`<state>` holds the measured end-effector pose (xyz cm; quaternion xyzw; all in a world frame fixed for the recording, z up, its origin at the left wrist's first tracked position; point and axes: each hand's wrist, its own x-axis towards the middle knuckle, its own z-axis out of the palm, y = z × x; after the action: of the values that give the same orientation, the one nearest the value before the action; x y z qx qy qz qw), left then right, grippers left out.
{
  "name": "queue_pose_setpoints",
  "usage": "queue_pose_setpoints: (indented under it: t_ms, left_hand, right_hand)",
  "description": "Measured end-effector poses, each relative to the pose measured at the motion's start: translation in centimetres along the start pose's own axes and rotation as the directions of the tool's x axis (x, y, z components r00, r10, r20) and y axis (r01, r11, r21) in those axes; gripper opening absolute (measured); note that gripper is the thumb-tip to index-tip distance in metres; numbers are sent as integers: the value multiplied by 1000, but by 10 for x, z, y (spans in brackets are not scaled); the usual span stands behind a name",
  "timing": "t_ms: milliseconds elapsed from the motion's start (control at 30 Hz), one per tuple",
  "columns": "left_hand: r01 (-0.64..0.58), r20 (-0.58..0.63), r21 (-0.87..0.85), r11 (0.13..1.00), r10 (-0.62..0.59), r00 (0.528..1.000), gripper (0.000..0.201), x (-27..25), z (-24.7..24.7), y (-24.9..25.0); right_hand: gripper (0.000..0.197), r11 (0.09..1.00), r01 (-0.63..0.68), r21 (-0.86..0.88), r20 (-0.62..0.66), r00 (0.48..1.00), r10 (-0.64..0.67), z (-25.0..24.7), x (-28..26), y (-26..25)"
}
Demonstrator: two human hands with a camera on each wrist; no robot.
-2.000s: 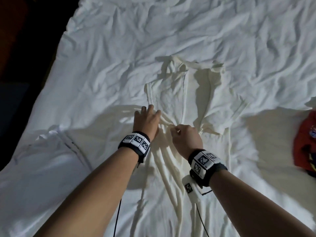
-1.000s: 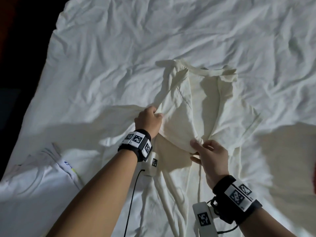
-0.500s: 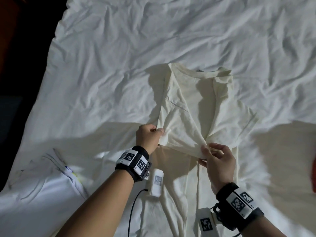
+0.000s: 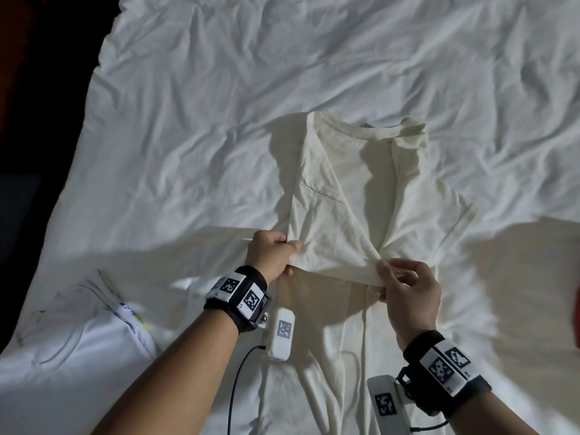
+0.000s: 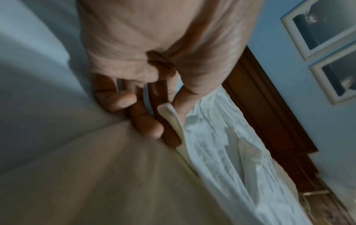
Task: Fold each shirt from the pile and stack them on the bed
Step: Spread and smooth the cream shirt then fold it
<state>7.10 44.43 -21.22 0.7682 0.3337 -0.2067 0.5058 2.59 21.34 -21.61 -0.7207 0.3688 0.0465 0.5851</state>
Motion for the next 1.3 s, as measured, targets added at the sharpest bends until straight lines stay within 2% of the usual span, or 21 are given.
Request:
queue_pose_setpoints:
  t_ms: [67, 100, 167, 233, 300, 333, 400, 467, 567, 633, 667, 733, 800, 867, 933, 967, 1033, 1067, 1167, 1200, 1300]
  left_hand:
    - [-67, 2, 119, 991, 67, 998, 32, 1, 1, 0]
    - [-105, -6, 244, 964, 110, 994, 31, 1, 1, 2]
    - [-168, -54, 563, 809, 240, 969, 34, -2, 2, 5]
    - [-297, -49, 739, 604, 489, 871, 53, -3, 5, 5]
    - [-454, 77, 793, 405, 673, 736, 71, 1, 11, 4]
    - [-514, 171, 797, 318, 698, 695, 75, 5, 16, 1]
    - [-595, 353, 781, 190, 652, 672, 73, 15, 24, -5]
    - [-602, 450, 784, 150, 531, 718, 70, 27, 27, -13]
    - [-485, 376, 850, 204, 409, 831, 77, 39, 21, -19]
    - [-430, 293, 863, 264, 431, 853, 75, 38, 20, -16]
    - [-426, 255, 855, 296, 474, 842, 70, 33, 22, -11]
    - [-470, 199, 819, 329, 606, 770, 54, 18, 33, 3]
    - [-598, 191, 742, 304, 759, 622, 32, 0, 53, 19]
    - [-729, 232, 635, 254, 838, 494, 19, -20, 80, 33]
    - [-798, 323, 570, 195, 839, 437, 27, -36, 109, 43]
    - [-810, 368, 563, 165, 827, 424, 34, -42, 124, 45]
    - [-811, 444, 573, 119, 787, 429, 46, -47, 150, 46]
    - [-799, 468, 592, 109, 760, 451, 49, -48, 160, 45]
    - [-729, 495, 678, 92, 676, 546, 46, -48, 178, 42]
    - [-709, 484, 700, 85, 674, 558, 40, -48, 180, 42]
    - [-719, 402, 682, 132, 754, 520, 17, -50, 177, 44]
  right_hand:
    - [24, 988, 52, -149, -11, 998, -54, 0, -2, -1]
    - [30, 967, 87, -241, -19, 995, -95, 0, -4, -2]
    - [38, 891, 221, -396, -31, 967, -254, 2, -12, -5]
    - [34, 711, 463, -529, 48, 853, -519, 9, -21, -6]
    - [30, 479, 645, -596, 259, 719, -645, 20, -28, -1]
    - [34, 370, 708, -602, 388, 664, -639, 25, -29, 5]
    - [54, 193, 786, -587, 605, 584, -540, 32, -24, 21]
    - [66, 114, 810, -575, 708, 562, -428, 30, -15, 35]
    - [73, 111, 813, -572, 758, 575, -306, 18, -7, 44]
    - [70, 141, 829, -541, 772, 556, -307, 10, -10, 40]
    - [65, 194, 833, -519, 757, 553, -348, 4, -12, 34]
    - [45, 313, 826, -469, 629, 561, -538, -9, -6, 17]
    - [28, 387, 787, -480, 410, 591, -695, -24, 17, 0]
    - [22, 446, 725, -525, 233, 627, -744, -38, 55, -15]
    - [23, 467, 647, -603, 155, 669, -727, -51, 97, -28]
    - [27, 477, 603, -639, 164, 713, -682, -55, 115, -35]
    - [37, 486, 516, -706, 233, 816, -529, -60, 143, -51]
    - [42, 475, 481, -737, 267, 852, -450, -60, 152, -58]
    - [49, 392, 442, -807, 341, 890, -302, -59, 166, -69]
    - [49, 389, 425, -817, 341, 901, -269, -58, 168, -72]
    - [32, 473, 366, -802, 292, 930, -224, -56, 169, -80]
